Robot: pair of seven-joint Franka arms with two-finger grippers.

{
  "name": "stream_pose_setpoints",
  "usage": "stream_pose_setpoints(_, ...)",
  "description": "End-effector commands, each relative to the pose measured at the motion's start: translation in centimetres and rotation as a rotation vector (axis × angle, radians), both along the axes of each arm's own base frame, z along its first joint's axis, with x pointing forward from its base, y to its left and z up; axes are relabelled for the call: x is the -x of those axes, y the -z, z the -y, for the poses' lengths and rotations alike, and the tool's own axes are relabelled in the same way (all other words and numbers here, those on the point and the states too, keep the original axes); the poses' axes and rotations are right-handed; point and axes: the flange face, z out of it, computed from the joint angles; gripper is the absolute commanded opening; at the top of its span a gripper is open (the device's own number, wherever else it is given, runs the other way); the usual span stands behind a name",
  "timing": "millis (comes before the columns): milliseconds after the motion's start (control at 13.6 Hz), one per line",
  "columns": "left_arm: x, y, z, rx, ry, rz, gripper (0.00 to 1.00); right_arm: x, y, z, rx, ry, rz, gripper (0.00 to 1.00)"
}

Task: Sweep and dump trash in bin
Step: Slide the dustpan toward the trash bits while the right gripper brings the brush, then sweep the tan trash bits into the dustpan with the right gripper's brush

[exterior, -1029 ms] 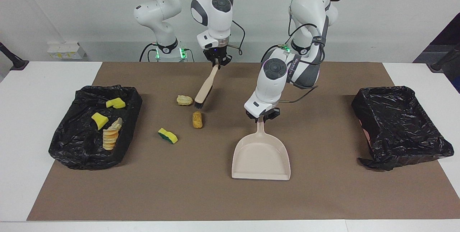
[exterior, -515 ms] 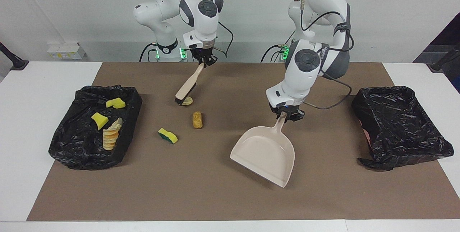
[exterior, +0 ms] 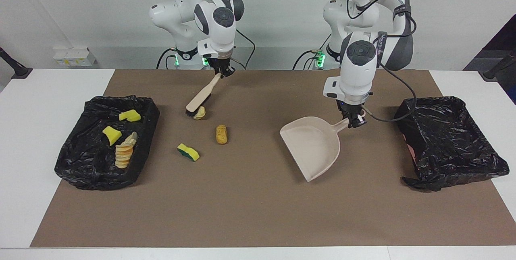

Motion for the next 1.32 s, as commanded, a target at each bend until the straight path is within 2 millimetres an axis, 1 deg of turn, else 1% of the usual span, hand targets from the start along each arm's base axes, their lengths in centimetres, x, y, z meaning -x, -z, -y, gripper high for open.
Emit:
stream_pose_setpoints(0, 2.1, 0.0, -0.4, -0.007, 0.022, 0.024, 0.0, -3.9, 1.2, -1.7, -0.076, -0.037, -0.016, 0.0)
stream_pose_setpoints(74, 2.4, 0.5, -0.1, -0.006, 0.025, 0.021, 0.0, -5.6, 1.5, -2.9, -0.089, -0.045, -0.016, 0.0)
stream_pose_setpoints(147, 3.0, 1.1, 0.9, 0.004, 0.018, 0.037, 0.0, -7.1, 1.5, -4.0, -0.104, -0.067, -0.014, 0.0)
stream_pose_setpoints(221, 3.7, 1.9, 1.6, 0.007, -0.009, 0.043, 0.0, -8.2, 1.5, -5.0, -0.116, -0.095, -0.012, 0.0)
stream_pose_setpoints(294, 4.3, 2.5, 2.4, 0.01, -0.02, 0.047, 0.0, -8.7, 1.1, -5.7, -0.128, -0.122, -0.004, 0.0)
stream_pose_setpoints(441, 4.5, 2.4, 2.9, 0.013, -0.019, 0.052, 0.0, -9.5, 0.2, -7.5, -0.185, -0.189, -0.008, 0.0)
stream_pose_setpoints(515, 4.6, 2.5, 3.0, 0.012, -0.019, 0.051, 0.0, -9.5, -0.3, -8.4, -0.218, -0.221, -0.009, 0.0)
stream_pose_setpoints(588, 4.7, 2.6, 3.4, 0.012, -0.027, 0.053, 0.0, -8.9, -0.6, -9.8, -0.24, -0.268, -0.008, 0.0)
stream_pose_setpoints(662, 5.2, 2.8, 4.5, 0.014, -0.035, 0.057, 0.0, -8.5, -0.8, -10.4, -0.254, -0.297, -0.008, 0.0)
stream_pose_setpoints(735, 5.1, 2.7, 4.5, 0.017, -0.043, 0.062, 0.0, -7.9, -1.0, -11.2, -0.259, -0.333, -0.008, 0.0)
stream_pose_setpoints(882, 5.1, 2.7, 4.4, 0.017, -0.044, 0.062, 0.0, -6.1, -1.3, -13.4, -0.271, -0.391, -0.007, 0.0)
stream_pose_setpoints(956, 5.0, 2.7, 4.3, 0.017, -0.046, 0.062, 0.0, -5.8, -1.3, -13.8, -0.288, -0.402, -0.012, 0.0)
stream_pose_setpoints(1103, 5.0, 2.8, 4.3, 0.017, -0.049, 0.061, 0.0, -4.2, -1.8, -15.5, -0.338, -0.441, -0.027, 0.0)
stream_pose_setpoints(1176, 5.0, 2.8, 4.2, 0.017, -0.052, 0.061, 0.0, -3.8, -2.1, -15.9, -0.341, -0.45, -0.024, 0.0)
stream_pose_setpoints(1250, 5.0, 2.8, 4.2, 0.017, -0.055, 0.062, 0.0, -2.8, -2.4, -16.9, -0.345, -0.476, -0.023, 0.0)
